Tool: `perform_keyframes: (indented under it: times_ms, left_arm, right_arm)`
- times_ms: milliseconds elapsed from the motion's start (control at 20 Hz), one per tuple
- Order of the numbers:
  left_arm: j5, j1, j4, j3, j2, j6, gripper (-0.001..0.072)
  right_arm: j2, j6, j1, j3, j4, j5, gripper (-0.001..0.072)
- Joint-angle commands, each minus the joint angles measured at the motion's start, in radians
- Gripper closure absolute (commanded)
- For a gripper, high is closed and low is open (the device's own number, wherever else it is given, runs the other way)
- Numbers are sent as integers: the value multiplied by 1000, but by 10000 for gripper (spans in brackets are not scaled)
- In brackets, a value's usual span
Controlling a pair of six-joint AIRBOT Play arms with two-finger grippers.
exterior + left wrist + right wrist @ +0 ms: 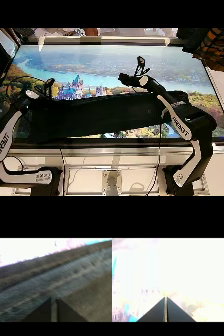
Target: Fold the clothes and pants, and hang the long-sleeved shirts on hangers.
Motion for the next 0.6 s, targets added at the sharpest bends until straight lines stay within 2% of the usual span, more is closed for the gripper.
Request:
perform_keyframes:
  times_ms: [0, 100, 350, 450, 550]
  left_arm:
    - [-95, -5, -42, 1, 15, 67, 678]
    - [-67, 20, -62, 0, 48, 29, 678]
    - [-44, 201, -61, -2, 198, -42, 678]
    - [-117, 312, -24, -2, 254, -76, 677]
    - [-283, 430, 34, -2, 264, -76, 677]
  right_arm:
    - [0, -55, -17, 16, -56, 172, 687]
    - [15, -101, -17, 16, -114, 248, 687]
    - [133, -100, -40, 16, -318, 373, 687]
    - [196, -98, -69, 16, -335, 438, 687]
    - [262, -101, -95, 16, -340, 516, 686]
